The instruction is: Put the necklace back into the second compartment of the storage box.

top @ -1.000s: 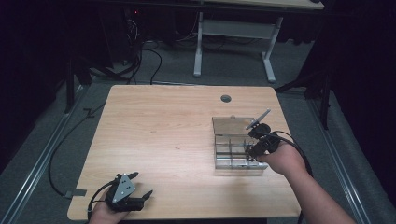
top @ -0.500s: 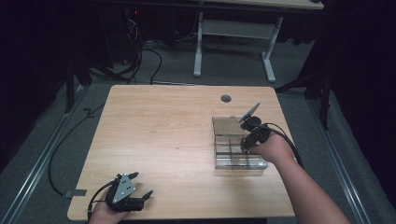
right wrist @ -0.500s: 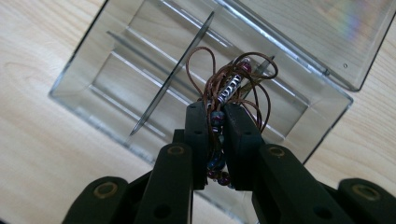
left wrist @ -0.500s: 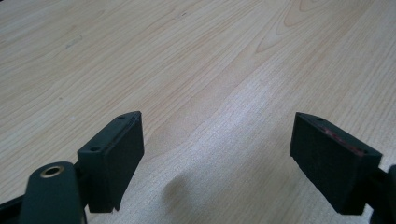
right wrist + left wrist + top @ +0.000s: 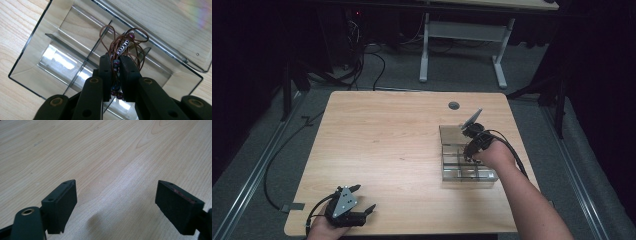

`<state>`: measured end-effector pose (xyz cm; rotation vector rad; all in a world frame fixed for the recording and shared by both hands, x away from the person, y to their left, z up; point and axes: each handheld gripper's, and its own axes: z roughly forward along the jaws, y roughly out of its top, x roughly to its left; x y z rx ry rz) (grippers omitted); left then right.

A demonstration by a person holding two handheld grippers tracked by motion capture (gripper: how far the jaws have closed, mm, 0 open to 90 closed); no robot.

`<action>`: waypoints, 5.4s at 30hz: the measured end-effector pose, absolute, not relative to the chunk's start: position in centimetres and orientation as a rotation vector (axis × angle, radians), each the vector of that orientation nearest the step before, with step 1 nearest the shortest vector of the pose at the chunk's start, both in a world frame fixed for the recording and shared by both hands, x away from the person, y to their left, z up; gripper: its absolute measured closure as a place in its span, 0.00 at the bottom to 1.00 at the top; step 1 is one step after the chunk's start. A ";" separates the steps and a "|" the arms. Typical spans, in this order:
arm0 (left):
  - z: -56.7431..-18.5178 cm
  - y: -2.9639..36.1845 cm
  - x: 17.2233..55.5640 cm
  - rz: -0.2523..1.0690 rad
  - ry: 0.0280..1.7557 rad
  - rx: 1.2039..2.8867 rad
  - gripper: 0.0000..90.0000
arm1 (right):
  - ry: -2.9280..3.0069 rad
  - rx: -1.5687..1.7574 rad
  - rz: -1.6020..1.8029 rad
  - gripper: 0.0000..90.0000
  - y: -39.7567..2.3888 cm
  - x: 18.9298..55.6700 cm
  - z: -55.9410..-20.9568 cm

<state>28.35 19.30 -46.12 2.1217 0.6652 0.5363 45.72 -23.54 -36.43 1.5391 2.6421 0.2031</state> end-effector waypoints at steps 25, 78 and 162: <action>-46.1 19.3 28.3 0.541 0.660 2.125 0.20 | 2.686 1.569 0.118 0.90 -22.5 47.0 -39.8; -46.2 19.2 28.3 0.545 0.653 2.134 0.20 | 2.599 1.632 0.168 0.95 -24.0 46.9 -38.7; -46.2 19.2 28.2 0.545 0.653 2.126 0.20 | 2.573 1.733 0.258 0.79 -26.0 35.1 -39.4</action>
